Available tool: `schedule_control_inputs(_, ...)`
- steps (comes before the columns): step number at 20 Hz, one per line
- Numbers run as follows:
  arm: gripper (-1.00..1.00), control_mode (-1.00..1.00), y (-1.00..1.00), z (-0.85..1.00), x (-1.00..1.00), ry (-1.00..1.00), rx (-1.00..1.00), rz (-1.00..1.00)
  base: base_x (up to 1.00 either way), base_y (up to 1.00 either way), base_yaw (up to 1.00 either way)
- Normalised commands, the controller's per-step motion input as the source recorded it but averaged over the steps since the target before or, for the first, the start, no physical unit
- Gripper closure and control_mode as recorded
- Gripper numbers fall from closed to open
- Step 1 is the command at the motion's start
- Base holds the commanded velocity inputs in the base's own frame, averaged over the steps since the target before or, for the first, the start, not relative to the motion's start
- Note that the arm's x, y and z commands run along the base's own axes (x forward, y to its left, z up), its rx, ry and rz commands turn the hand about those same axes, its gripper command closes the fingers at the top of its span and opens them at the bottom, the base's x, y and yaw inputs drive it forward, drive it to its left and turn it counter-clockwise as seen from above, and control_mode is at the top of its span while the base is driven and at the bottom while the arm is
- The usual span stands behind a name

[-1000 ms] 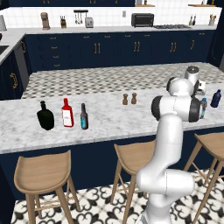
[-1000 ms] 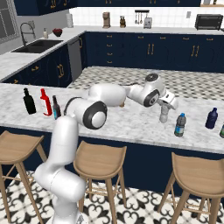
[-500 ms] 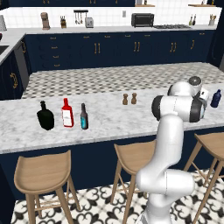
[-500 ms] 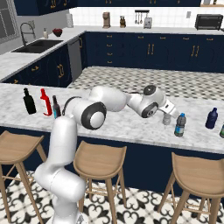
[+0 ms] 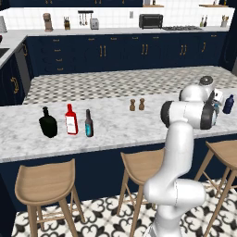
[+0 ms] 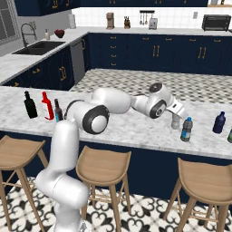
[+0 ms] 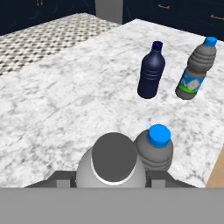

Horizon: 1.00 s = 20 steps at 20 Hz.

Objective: Move the plastic bottles in the middle to the plastics group, and the glass bottles in the middle to the glass group.

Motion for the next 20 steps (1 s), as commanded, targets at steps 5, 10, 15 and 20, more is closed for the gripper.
schedule_control_inputs(5,1.00,-1.00,0.00,-0.19,0.00,0.00,0.00,0.00,0.00,0.00,0.00)
schedule_control_inputs(10,1.00,-1.00,0.00,-0.45,0.00,0.00,0.00,0.00,0.00,0.00,0.00)
schedule_control_inputs(15,1.00,-1.00,0.00,-0.10,0.00,0.00,0.00,0.00,0.00,0.00,0.00)
schedule_control_inputs(20,1.00,-1.00,0.00,0.00,0.16,0.00,0.00,0.00,0.00,0.00,0.00)
